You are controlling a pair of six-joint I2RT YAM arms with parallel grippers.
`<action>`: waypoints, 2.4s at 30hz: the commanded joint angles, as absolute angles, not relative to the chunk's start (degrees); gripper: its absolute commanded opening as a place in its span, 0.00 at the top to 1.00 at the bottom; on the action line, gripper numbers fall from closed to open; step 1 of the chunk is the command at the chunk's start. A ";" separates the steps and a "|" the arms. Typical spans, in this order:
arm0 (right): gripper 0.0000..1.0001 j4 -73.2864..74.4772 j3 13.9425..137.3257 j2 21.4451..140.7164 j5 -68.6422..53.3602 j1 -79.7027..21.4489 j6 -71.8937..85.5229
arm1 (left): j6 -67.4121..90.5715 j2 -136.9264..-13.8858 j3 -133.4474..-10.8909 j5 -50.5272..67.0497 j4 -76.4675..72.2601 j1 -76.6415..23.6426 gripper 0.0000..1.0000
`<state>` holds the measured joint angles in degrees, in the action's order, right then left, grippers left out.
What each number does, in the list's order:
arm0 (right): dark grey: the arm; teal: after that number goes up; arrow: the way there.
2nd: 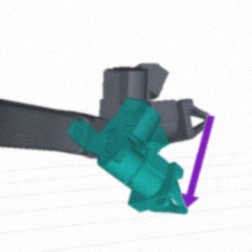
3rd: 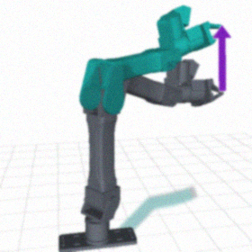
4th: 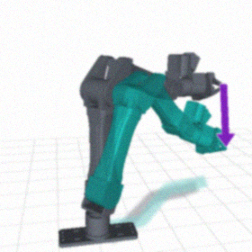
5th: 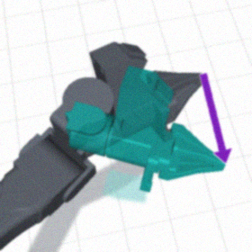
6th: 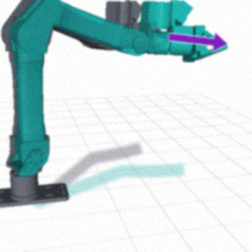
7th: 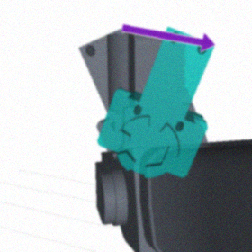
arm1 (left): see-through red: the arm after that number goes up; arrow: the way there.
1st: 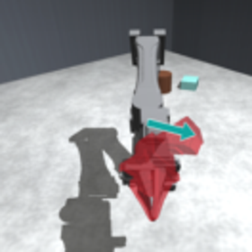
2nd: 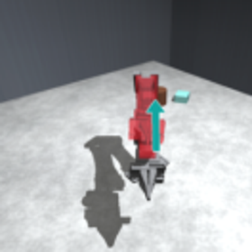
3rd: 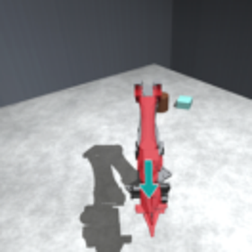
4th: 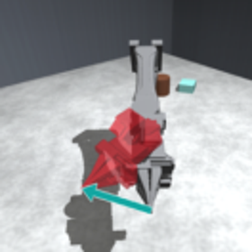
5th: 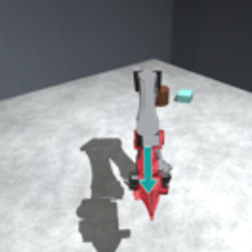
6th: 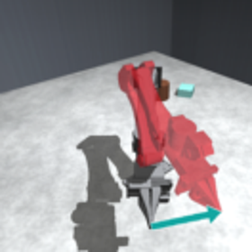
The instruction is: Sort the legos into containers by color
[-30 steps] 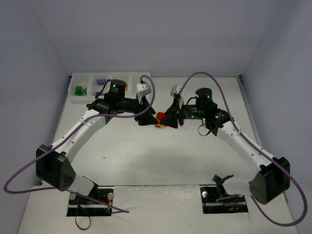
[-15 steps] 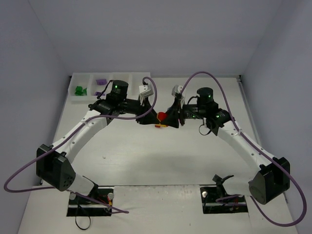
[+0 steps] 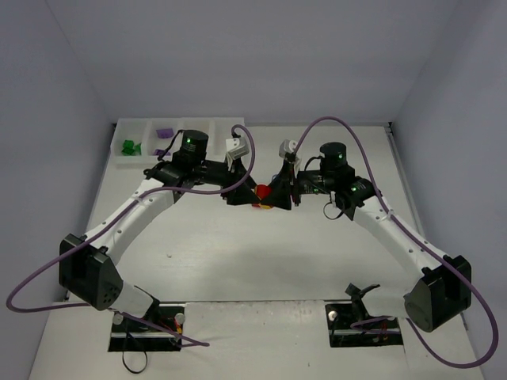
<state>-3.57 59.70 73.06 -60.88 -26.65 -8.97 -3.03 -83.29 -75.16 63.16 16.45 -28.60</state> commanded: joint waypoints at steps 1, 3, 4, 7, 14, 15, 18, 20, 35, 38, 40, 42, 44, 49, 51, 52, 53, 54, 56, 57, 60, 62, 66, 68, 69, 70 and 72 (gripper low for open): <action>1.00 -7.74 61.26 73.12 -65.39 -26.89 -8.97 | -4.39 -83.14 -75.50 65.21 11.95 -29.09 0.48; 0.99 -7.82 61.17 73.30 -65.74 -26.89 -8.79 | -4.39 -83.23 -75.32 65.30 11.69 -29.09 0.44; 0.99 -7.82 61.17 73.30 -65.74 -26.89 -8.88 | -4.48 -83.32 -75.24 65.39 11.52 -29.00 0.43; 0.99 -7.82 61.17 73.30 -66.00 -26.89 -8.96 | -4.57 -83.41 -74.88 66.00 11.16 -29.09 0.39; 0.99 -7.82 61.96 73.83 -68.63 -26.89 -9.14 | -6.14 -82.97 -74.01 68.47 11.07 -29.27 0.35; 0.99 -7.82 62.14 74.09 -68.99 -26.89 -9.05 | -6.85 -82.79 -73.92 68.47 11.34 -29.35 0.35; 0.99 -7.82 62.58 74.53 -70.31 -26.89 -9.23 | -8.61 -81.92 -73.56 68.03 11.51 -29.44 0.35; 0.99 -7.82 62.84 74.71 -71.10 -26.89 -9.23 | -9.23 -81.56 -73.56 67.85 11.51 -29.36 0.35; 0.98 -7.73 63.19 75.41 -71.81 -26.89 -9.84 | -7.91 -82.53 -75.06 70.22 11.16 -29.53 0.53; 0.97 -7.73 63.11 75.24 -71.28 -26.89 -10.11 | -7.38 -82.97 -75.23 70.58 11.25 -29.62 0.74; 0.96 -7.73 63.02 75.32 -71.02 -26.89 -10.46 | -6.95 -82.97 -75.32 70.31 11.16 -29.62 0.84; 0.96 -7.65 62.93 75.24 -70.40 -26.89 -10.63 | -6.24 -83.23 -75.41 70.23 11.08 -29.62 0.94; 0.93 -7.65 62.75 75.32 -70.05 -26.89 -10.81 | -5.63 -83.49 -75.32 70.31 10.99 -29.53 1.00; 0.77 -7.38 62.40 75.06 -68.91 -26.89 -11.16 | -5.36 -83.76 -75.06 70.49 11.16 -29.53 1.00; 0.72 -7.29 62.31 74.71 -68.47 -26.89 -11.25 | -5.36 -83.58 -74.88 70.23 11.16 -29.62 1.00; 0.71 -7.21 62.40 74.71 -68.03 -26.89 -11.25 | -5.45 -83.50 -74.80 70.22 11.25 -29.45 1.00; 0.70 -7.12 62.32 74.62 -67.94 -26.89 -11.51 | -5.62 -83.41 -74.71 70.22 11.25 -29.53 1.00; 0.66 -6.95 62.31 74.45 -67.85 -26.72 -11.51 | -5.54 -83.50 -74.71 69.96 11.34 -29.44 1.00; 0.65 -6.77 62.40 74.27 -67.41 -26.72 -11.60 | -5.71 -83.58 -74.62 69.87 11.60 -29.27 1.00; 0.64 -6.77 62.32 74.18 -67.33 -26.63 -11.69 | -5.80 -83.67 -74.53 69.79 11.78 -29.35 1.00; 0.58 -6.50 62.31 74.00 -67.32 -26.46 -11.78 | -6.06 -83.85 -74.18 69.61 12.13 -29.18 1.00; 0.55 -6.15 62.23 73.83 -67.41 -26.46 -11.78 | -6.06 -83.93 -74.09 69.35 12.22 -29.18 1.00; 0.53 -5.89 62.05 73.65 -67.41 -26.37 -11.87 | -6.50 -83.85 -74.00 69.00 12.57 -29.09 1.00; 0.53 -5.71 61.96 73.48 -66.98 -26.28 -11.95 | -7.12 -83.67 -74.18 68.82 13.27 -29.09 1.00; 0.54 -5.71 61.96 73.39 -66.97 -26.19 -12.04 | -7.55 -83.67 -74.18 68.64 13.45 -29.09 1.00; 0.56 -5.63 61.96 73.21 -66.97 -26.10 -12.04 | -8.08 -83.67 -74.35 68.64 14.06 -29.00 1.00; 0.61 -5.54 61.79 73.21 -66.97 -25.93 -12.13 | -8.61 -83.67 -74.36 68.64 14.41 -29.09 1.00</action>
